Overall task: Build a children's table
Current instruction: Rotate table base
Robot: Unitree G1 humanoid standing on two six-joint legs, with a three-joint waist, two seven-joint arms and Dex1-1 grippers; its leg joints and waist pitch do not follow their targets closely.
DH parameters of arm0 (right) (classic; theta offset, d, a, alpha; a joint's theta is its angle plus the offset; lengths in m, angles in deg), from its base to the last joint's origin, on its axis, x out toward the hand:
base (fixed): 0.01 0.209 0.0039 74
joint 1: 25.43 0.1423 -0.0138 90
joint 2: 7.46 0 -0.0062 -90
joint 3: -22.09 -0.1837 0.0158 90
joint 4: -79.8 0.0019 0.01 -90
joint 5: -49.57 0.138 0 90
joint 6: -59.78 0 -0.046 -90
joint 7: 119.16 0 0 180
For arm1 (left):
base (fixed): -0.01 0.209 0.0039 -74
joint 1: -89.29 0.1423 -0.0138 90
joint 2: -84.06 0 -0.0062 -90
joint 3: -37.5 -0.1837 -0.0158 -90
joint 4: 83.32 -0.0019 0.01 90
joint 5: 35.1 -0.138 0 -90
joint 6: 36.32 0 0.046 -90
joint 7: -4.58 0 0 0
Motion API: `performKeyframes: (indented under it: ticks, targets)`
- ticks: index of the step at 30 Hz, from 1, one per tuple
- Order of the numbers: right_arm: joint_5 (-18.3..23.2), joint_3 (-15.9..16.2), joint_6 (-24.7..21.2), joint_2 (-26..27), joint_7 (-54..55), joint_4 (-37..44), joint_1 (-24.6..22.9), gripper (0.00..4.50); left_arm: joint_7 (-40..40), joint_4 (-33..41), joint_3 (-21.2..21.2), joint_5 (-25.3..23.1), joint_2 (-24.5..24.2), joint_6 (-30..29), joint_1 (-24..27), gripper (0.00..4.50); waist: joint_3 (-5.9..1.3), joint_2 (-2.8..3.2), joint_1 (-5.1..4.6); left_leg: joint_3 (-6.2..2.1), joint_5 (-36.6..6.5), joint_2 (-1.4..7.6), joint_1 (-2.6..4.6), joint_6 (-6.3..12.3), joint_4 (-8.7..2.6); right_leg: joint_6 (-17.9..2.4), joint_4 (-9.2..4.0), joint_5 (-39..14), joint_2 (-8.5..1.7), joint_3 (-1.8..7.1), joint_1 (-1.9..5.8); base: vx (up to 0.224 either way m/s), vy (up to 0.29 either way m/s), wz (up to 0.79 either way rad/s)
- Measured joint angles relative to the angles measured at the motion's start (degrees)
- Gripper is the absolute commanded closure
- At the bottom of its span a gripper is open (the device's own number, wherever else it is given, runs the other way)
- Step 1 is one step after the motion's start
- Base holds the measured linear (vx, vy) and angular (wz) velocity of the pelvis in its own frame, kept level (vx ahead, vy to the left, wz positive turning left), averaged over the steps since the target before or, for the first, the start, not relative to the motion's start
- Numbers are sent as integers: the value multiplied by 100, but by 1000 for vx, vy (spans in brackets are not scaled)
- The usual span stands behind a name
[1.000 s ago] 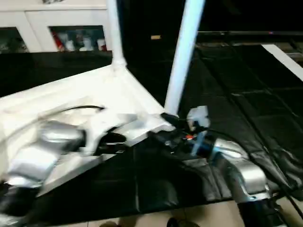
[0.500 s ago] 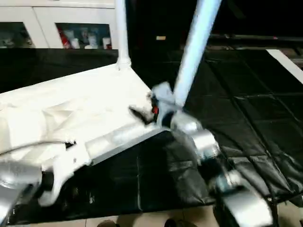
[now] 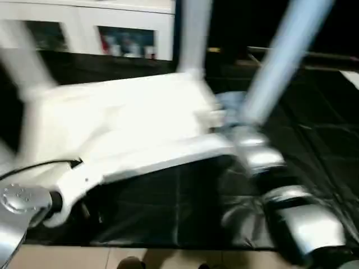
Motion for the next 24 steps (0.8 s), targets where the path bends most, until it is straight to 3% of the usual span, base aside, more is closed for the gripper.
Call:
performKeyframes:
  ticks: [3, 5, 8, 11, 13, 19, 24]
  targets:
    - [-15, -76, 223, -282, -160, -93, 51, 0, 316, -48, -39, -3, 507, 63, -233, 5, 3, 6, -67, -3, 0, -3, -10, 3, 24, -3, 7, 5, 1, 4, -1, 0, 0, 0]
    - [-38, -79, 579, -506, -625, -152, 83, 0, 723, -200, 144, 82, 1091, 178, -268, 5, 0, 18, -133, -3, 0, -4, -14, 4, 25, -3, 6, 5, 0, 3, -2, 0, 0, 0]
    - [-83, -41, 904, -594, -1118, -140, 90, 0, 1205, -311, 383, 142, 1539, 281, -228, 5, 0, 20, -205, -16, 0, 4, -18, 4, 25, -3, 7, 5, 26, -5, -6, 0, 0, 0]
    - [140, -52, 924, -516, -1746, 266, -124, 0, 1861, -282, 850, 148, 2199, 734, 133, 5, 0, 25, -304, -22, 0, 12, -41, 5, 16, -5, -2, 1, 43, -5, -11, 0, 0, 0]
    - [358, -46, 901, -406, -2119, 779, -470, 0, 2165, -162, 1146, 219, 2669, 1064, 491, 5, -1, 23, -318, -24, 0, 32, -45, 6, 18, -6, -25, 1, 64, -3, -11, 0, 0, 0]
    - [1012, 221, 403, -19, -2621, 2763, -1887, 0, 3054, 96, 1708, 305, 3683, 2670, 1615, 5, -1, 23, -282, -19, -3, 88, -98, 9, 20, -12, -45, -3, 102, -5, -76, 0, 0, 0]
    - [1236, 671, -340, -122, -2981, 4122, -2680, 0, 3653, 63, 2135, 228, 4059, 3320, 1688, 5, 1, 13, -231, -16, -3, 91, -98, 7, 14, 21, -42, -22, 103, -2, -87, 0, 0, 0]
